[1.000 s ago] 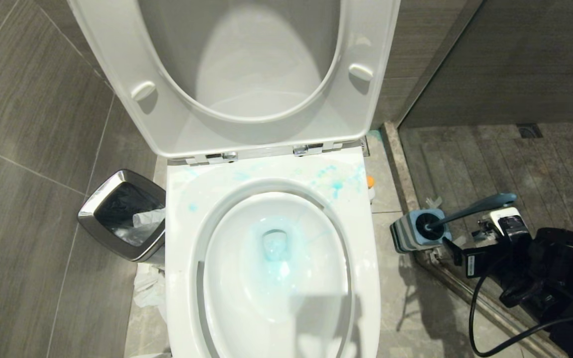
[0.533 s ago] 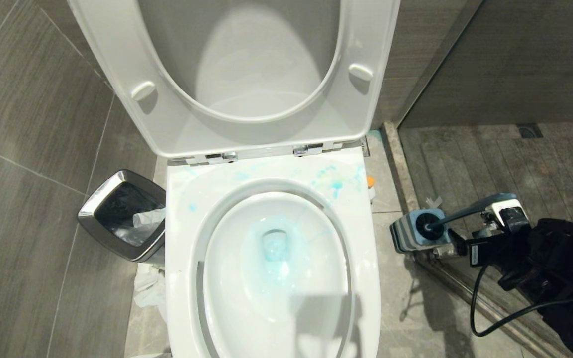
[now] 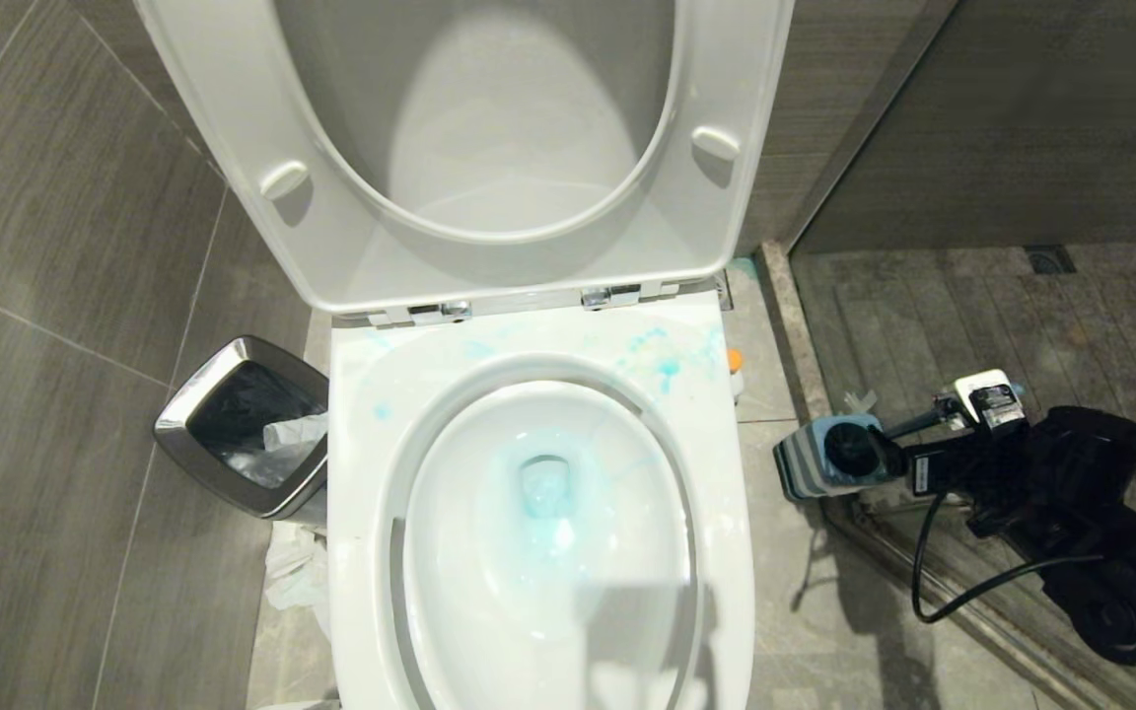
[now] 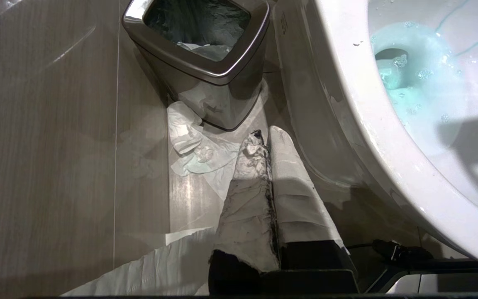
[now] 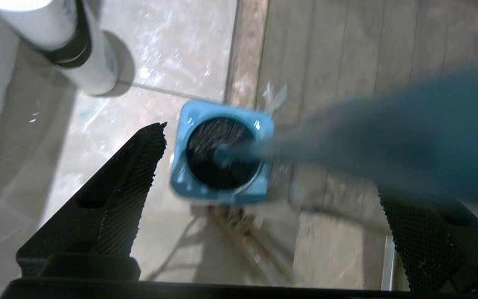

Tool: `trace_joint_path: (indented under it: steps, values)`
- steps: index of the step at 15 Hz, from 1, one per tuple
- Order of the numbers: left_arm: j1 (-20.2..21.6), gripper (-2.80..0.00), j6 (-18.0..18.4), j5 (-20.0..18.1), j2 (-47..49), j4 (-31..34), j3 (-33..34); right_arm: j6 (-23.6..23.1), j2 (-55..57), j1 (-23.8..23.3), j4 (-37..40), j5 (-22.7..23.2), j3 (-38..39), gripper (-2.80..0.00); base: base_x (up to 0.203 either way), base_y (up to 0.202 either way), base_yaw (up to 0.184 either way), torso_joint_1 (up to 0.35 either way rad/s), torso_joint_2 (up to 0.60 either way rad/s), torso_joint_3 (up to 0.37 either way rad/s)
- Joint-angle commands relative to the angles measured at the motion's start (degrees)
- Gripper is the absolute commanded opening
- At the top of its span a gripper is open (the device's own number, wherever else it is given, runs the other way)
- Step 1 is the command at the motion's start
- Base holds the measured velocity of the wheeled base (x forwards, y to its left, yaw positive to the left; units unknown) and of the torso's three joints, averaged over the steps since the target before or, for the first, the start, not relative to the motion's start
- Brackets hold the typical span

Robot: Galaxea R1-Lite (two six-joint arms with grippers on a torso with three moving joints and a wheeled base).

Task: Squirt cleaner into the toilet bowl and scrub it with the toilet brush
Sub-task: Scrub the toilet bowl

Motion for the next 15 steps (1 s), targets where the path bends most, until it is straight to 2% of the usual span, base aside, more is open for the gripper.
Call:
trace_joint_path:
  steps: [1, 6, 7, 11, 15]
  values:
    - [0.04, -2.8, -0.01, 0.0, 0.05, 0.0, -0.01, -1.2, 2.38, 0.02, -0.76, 0.03, -3.55, 0.0, 0.0, 0.0, 0.0, 0.0, 0.0, 0.0]
    - [0.04, -2.8, -0.01, 0.0, 0.05, 0.0, -0.01, -3.7, 4.8, 0.02, -1.64, 0.2, -9.65, 0.0, 0.0, 0.0, 0.0, 0.0, 0.0, 0.0]
    - [0.02, -2.8, -0.01, 0.0, 0.05, 0.0, 0.07, -3.76, 5.03, 0.02, -2.65, 0.2, -9.9, -2.8, 0.0, 0.0, 0.0, 0.0, 0.0, 0.0]
    - [0.0, -2.8, -0.01, 0.0, 0.05, 0.0, 0.03, -6.97, 4.53, 0.02, -4.13, 0.38, -9.57, -2.8, 0.0, 0.0, 0.0, 0.0, 0.0, 0.0]
    - [0.04, -2.8, -0.01, 0.0, 0.05, 0.0, -0.01, -8.21, 4.14, 0.11, -5.46, 0.38, -8.85, -2.8, 0.0, 0.0, 0.0, 0.0, 0.0, 0.0]
